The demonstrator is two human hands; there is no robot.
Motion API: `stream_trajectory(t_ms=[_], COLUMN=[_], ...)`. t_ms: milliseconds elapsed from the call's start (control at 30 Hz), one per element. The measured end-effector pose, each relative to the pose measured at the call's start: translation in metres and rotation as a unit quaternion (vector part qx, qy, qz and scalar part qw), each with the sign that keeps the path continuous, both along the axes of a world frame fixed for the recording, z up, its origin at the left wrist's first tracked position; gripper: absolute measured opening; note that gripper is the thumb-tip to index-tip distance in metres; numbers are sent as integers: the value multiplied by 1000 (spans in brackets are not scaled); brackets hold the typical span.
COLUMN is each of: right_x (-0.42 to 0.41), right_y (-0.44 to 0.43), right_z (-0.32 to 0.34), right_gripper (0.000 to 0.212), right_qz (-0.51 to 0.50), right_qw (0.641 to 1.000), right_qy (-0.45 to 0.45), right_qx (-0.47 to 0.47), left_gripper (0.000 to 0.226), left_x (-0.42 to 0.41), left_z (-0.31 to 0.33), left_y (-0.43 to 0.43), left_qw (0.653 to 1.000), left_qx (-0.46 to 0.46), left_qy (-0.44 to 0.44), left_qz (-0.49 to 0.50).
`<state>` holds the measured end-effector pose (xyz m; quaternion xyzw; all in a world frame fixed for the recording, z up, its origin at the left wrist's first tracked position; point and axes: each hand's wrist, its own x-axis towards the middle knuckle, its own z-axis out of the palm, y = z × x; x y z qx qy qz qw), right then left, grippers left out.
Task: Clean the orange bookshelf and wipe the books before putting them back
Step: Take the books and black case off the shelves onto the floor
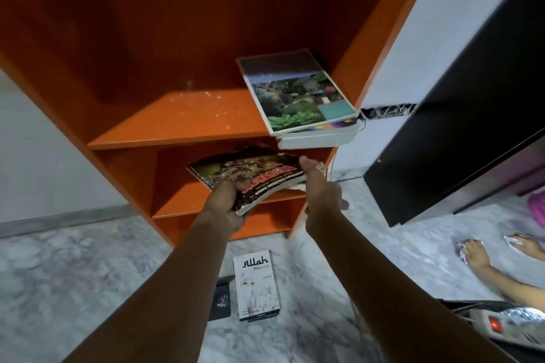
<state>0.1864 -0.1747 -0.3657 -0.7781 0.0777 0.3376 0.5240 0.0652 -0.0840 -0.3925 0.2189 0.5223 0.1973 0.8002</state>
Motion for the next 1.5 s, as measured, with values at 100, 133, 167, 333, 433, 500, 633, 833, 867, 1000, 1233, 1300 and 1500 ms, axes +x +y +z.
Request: stream_trajectory(t_ms=[100,133,167,333,433,500,633,833,867,1000,1233,1300,1500], right_x=[8,12,16,26,24,19,-1,-54,-65,-104,-107,-103,-103], right_y=[25,34,42,62,59,48,4,-96,-111,-148,-157,-148,-105], right_z=[26,32,38,51,42,34,14,-16,-20,-67,-247,-327,-525], right_gripper=[101,107,107,64,57,65,61,20,20,68,46,56,47], right_qz=[-17,-22,-24,-83,-97,-97,-63,-27,-46,-120,-112,-117,-82], right_qw=[983,975,972,967,956,947,935,885,897,919,950,950,952], right_qy=[76,96,105,127,121,119,132,226,197,192,245,260,265], right_qx=[167,199,209,206,248,281,324,406,394,324,157,129,126], left_gripper=[15,20,21,18,38,37,41,35,32,28,27,29,31], left_x=[-8,-12,-17,-46,-67,-84,-122,-164,-169,-190,-198,-195,-195], left_z=[9,9,8,10,7,8,11,19,16,-3,-122,-183,-323], left_y=[10,12,16,18,15,9,-8,-22,-21,-25,-53,-60,-73], left_qw=[1000,999,999,999,999,998,989,960,955,944,947,950,955], left_qx=[22,26,32,35,32,40,93,167,178,203,240,247,254], left_qy=[7,12,13,11,23,41,74,142,152,164,144,131,108], left_qz=[20,22,21,10,1,-23,-84,-177,-185,-204,-157,-138,-106])
